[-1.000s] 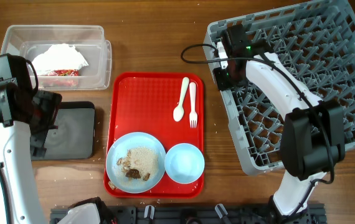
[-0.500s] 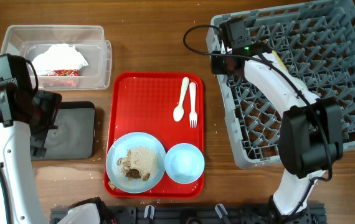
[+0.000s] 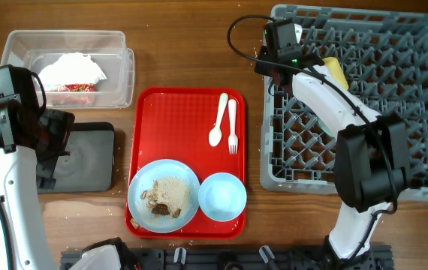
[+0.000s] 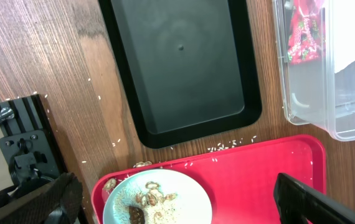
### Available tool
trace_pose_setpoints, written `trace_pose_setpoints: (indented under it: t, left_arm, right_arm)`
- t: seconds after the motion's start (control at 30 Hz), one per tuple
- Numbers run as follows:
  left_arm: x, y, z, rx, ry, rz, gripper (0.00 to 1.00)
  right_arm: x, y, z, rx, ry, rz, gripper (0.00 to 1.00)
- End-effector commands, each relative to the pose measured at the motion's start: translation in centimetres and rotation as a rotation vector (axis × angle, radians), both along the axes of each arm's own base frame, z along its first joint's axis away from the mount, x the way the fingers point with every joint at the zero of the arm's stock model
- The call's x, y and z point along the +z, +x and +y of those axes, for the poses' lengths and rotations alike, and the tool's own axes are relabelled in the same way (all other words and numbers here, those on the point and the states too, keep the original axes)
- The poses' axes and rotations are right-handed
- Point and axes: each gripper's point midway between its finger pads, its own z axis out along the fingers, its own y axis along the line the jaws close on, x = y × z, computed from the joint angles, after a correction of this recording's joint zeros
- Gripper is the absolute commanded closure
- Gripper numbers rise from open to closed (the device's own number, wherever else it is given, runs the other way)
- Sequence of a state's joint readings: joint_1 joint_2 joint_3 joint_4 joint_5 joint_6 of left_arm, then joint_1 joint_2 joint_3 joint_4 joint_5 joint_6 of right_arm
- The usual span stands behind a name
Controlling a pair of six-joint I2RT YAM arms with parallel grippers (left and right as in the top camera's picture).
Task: Sort waste into correct bins and load items into the dishwasher rack
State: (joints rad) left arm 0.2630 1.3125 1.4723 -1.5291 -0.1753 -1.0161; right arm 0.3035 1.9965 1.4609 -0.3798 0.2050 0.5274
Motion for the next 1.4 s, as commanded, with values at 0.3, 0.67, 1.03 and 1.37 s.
trace_pose_setpoints:
  t: [0.3, 0.67, 1.03, 1.37]
  left_arm:
    - [0.1, -0.3, 0.3, 0.023, 0.014, 0.0, 0.0]
    - [0.1, -0.3, 0.3, 0.023, 0.014, 0.0, 0.0]
    - [0.1, -0.3, 0.3, 0.023, 0.014, 0.0, 0.0]
    - [0.1, -0.3, 0.3, 0.023, 0.014, 0.0, 0.0]
  right_arm:
    - [2.6, 0.8, 2.7, 0.243, 0.007, -0.064, 0.9]
    - [0.0, -2.9, 3.9, 0.528, -0.072, 0.089, 0.93]
    - [-0.1, -4.3, 4.0, 0.573, -0.068, 0.142, 0.66]
    - [11.4, -3.1, -0.3, 0.311, -0.139, -0.088, 0.12]
